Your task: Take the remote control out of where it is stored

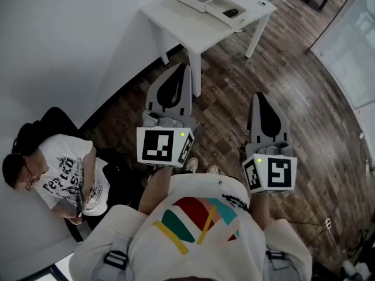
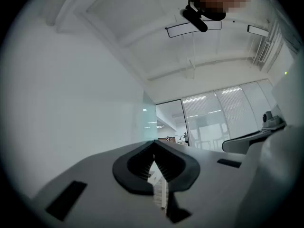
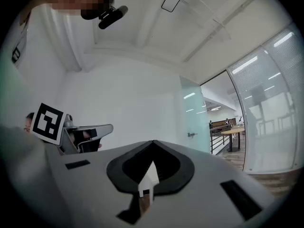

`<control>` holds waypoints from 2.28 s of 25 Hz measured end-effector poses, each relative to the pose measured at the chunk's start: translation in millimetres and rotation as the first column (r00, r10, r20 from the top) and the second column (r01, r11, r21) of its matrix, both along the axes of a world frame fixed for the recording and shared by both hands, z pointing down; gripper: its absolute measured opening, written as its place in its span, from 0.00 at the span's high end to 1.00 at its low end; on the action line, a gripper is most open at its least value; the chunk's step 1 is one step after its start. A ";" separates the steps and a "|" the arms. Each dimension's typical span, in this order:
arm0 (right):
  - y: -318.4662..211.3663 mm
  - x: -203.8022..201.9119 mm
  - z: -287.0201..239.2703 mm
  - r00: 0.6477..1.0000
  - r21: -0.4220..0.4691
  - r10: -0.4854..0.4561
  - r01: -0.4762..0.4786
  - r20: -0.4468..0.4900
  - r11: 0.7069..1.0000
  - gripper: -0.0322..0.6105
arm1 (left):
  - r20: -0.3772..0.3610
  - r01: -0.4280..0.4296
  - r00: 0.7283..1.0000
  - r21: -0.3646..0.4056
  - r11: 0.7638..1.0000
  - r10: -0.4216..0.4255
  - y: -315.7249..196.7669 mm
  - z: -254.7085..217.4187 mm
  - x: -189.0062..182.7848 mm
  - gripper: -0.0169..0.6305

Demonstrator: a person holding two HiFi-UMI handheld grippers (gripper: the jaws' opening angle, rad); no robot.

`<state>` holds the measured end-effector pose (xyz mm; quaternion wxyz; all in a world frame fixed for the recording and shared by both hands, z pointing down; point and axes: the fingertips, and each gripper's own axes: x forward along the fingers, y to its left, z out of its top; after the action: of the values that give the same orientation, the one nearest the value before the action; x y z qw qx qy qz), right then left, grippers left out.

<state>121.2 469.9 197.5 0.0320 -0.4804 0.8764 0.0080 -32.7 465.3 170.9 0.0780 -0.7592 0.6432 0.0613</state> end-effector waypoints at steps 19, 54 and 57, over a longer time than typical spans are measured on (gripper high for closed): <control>3.4 33.2 4.8 0.999 0.003 -0.029 0.029 0.030 1.000 0.95 | 0.005 0.008 1.000 -0.040 0.999 -0.007 5.0 15.2 30.0 0.96; -79.8 91.6 28.9 0.983 0.128 0.101 -0.082 -0.151 0.988 0.95 | -0.127 -0.024 0.991 0.040 0.999 0.029 -66.1 32.6 40.6 0.96; -111.1 83.6 29.4 0.982 0.116 0.102 -0.084 -0.161 0.990 0.95 | -0.154 -0.021 0.988 0.008 1.000 0.022 -97.4 46.1 31.1 0.96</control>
<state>204.8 358.8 226.9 -0.0158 -0.5162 0.8508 0.0972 -1.6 367.9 217.0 0.0296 -0.7587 0.6391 0.1226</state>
